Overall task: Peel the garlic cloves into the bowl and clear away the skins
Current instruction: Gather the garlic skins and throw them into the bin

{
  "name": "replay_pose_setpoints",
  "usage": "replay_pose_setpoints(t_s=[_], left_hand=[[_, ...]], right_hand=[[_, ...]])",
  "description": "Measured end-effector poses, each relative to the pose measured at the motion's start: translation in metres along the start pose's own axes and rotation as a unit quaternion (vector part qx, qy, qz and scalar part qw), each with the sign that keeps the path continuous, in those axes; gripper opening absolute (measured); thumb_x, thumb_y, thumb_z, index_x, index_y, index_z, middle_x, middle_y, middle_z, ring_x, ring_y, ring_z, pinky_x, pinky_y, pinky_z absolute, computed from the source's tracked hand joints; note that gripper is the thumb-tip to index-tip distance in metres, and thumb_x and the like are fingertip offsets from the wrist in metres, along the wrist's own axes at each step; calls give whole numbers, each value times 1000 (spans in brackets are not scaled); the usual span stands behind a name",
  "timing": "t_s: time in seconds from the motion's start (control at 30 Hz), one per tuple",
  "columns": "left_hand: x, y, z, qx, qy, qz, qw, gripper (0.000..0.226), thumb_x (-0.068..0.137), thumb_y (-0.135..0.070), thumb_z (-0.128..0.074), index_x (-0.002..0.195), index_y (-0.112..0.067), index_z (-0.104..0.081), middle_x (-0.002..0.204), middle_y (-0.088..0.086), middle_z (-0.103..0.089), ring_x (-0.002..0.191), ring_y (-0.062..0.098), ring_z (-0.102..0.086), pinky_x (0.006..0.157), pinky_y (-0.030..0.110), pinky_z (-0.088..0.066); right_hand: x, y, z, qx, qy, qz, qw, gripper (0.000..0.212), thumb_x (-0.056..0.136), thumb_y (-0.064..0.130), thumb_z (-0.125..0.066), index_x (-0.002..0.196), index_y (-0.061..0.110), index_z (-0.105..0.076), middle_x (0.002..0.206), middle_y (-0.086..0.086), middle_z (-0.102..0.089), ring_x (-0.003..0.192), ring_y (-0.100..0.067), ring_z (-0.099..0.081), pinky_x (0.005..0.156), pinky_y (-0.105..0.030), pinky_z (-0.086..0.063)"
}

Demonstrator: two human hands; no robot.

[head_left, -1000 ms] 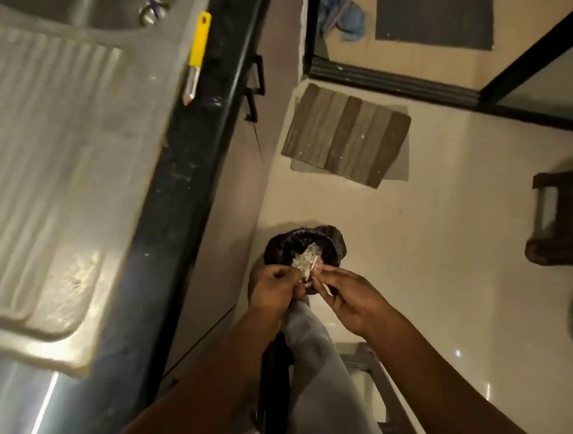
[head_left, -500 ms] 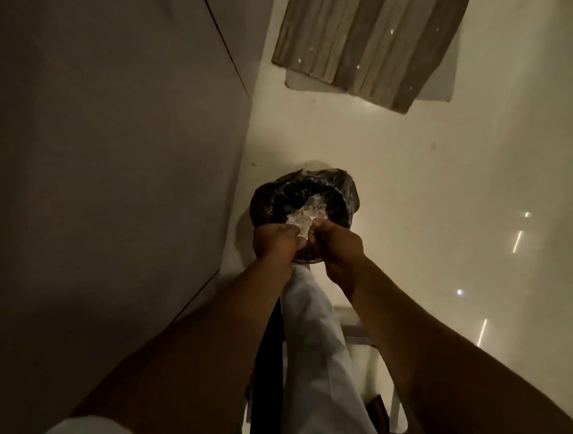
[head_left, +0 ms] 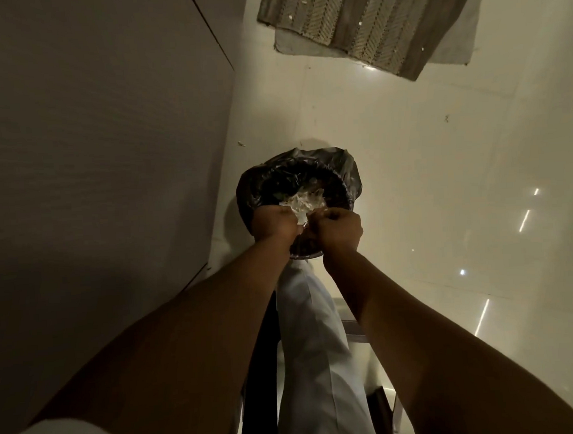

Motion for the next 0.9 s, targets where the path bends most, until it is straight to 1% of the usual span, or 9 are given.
replay_pose_setpoints(t_s=[0.13,0.2,0.3,0.37,0.47,0.53,0.67,0.8,0.9], left_hand=[[5,-3,6,54,-35,-52,997,11,88,-5,-74,85,-15,-78,90,11,-78,86,35,-78,82,51,-66],[8,-1,11,72,-50,-56,995,22,84,-8,-79,69,-20,-71,84,10,-78,81,34,-78,80,52,-66],[5,-5,11,77,-50,-68,993,28,81,-13,-87,63,-19,-65,79,10,-77,80,34,-78,79,54,-66],[4,-7,12,79,-52,-74,993,29,80,-16,-88,64,-18,-65,76,8,-77,78,33,-77,78,55,-66],[0,-11,12,97,-52,-80,991,28,79,-15,-89,68,-20,-64,80,8,-76,81,33,-76,77,52,-66],[-3,-15,9,117,-42,-86,988,26,81,-8,-85,73,-24,-66,91,8,-76,87,32,-75,77,50,-66],[3,-11,7,115,-27,-83,990,36,88,0,-68,108,-28,-79,121,7,-74,106,33,-72,88,48,-65],[-12,-11,17,114,-47,-72,990,16,84,-13,-83,89,-26,-75,105,9,-78,93,35,-76,77,48,-67],[-32,-18,20,86,-24,-79,993,32,83,-14,-87,113,-17,-75,121,7,-74,104,29,-73,84,37,-64]], right_hand=[[1,3,-4,12,4,-2,1000,18,90,26,-72,75,18,-79,76,-2,-79,77,-27,-78,80,-51,-65],[-1,7,-7,-3,18,2,1000,16,92,16,-69,98,20,-84,101,-4,-82,94,-25,-77,90,-48,-64],[-2,12,-12,-28,52,13,998,43,87,-1,-65,123,17,-79,122,-4,-78,113,-24,-73,101,-44,-61],[0,10,-12,-27,46,14,998,38,81,8,-68,115,17,-81,110,-6,-81,102,-26,-77,94,-47,-63],[-1,15,-7,-38,12,34,999,9,84,19,-73,87,19,-81,82,-2,-80,78,-23,-78,82,-45,-66],[2,18,-6,-49,-1,47,998,13,90,24,-74,80,21,-80,78,2,-79,75,-20,-77,81,-43,-65],[5,15,-16,-70,29,26,997,18,86,22,-72,101,25,-82,105,-2,-82,93,-24,-78,90,-44,-64],[-8,21,-11,-68,38,43,996,26,83,19,-79,109,24,-82,109,0,-81,103,-21,-76,97,-44,-61],[-25,23,-13,-30,85,41,995,30,88,10,-69,108,27,-84,120,0,-78,113,-21,-72,103,-47,-59]])
Point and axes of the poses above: each hand's wrist, its own x-axis towards the middle knuckle, its own z-axis out of the back of the hand, y = z × x, the point moved 10 cm from there along x, towards the middle knuckle
